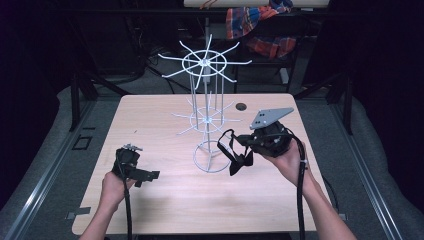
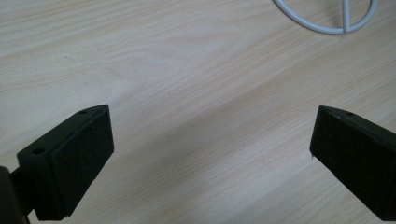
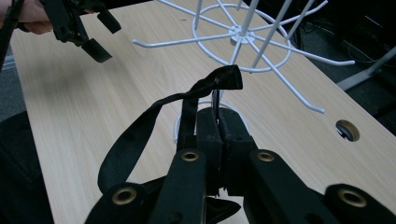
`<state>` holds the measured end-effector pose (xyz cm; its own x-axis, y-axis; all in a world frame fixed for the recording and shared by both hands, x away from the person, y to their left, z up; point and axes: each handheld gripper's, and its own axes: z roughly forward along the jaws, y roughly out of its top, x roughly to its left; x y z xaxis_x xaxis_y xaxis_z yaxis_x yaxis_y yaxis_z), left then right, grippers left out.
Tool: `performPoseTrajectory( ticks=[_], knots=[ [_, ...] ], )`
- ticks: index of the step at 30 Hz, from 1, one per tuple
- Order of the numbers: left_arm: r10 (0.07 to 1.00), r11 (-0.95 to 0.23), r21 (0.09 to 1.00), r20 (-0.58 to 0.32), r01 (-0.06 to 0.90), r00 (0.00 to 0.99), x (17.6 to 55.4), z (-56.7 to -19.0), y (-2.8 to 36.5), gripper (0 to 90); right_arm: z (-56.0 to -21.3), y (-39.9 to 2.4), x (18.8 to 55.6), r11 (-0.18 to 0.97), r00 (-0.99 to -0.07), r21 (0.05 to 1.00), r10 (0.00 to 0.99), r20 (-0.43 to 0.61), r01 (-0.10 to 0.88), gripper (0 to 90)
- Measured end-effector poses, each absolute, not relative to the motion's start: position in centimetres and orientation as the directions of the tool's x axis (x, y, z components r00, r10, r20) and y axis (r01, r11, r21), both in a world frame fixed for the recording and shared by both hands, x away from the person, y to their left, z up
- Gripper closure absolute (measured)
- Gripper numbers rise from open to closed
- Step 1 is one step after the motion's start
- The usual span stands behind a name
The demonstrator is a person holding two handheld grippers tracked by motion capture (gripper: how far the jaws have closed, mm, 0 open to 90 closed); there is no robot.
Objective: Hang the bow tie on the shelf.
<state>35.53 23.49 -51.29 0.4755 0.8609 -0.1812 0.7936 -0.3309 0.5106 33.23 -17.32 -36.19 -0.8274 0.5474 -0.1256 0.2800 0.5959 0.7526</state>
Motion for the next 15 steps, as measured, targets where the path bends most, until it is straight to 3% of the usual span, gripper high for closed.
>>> performPoseTrajectory(
  ticks=[15],
  knots=[
    [0.860,-0.332,0.513,-0.182,0.792,0.478,35.5,-51.2,23.5,0.0,-37.9,-17.4,35.5,0.586,-0.810,0.749,0.575,-0.115,0.309,88.2]
  ],
)
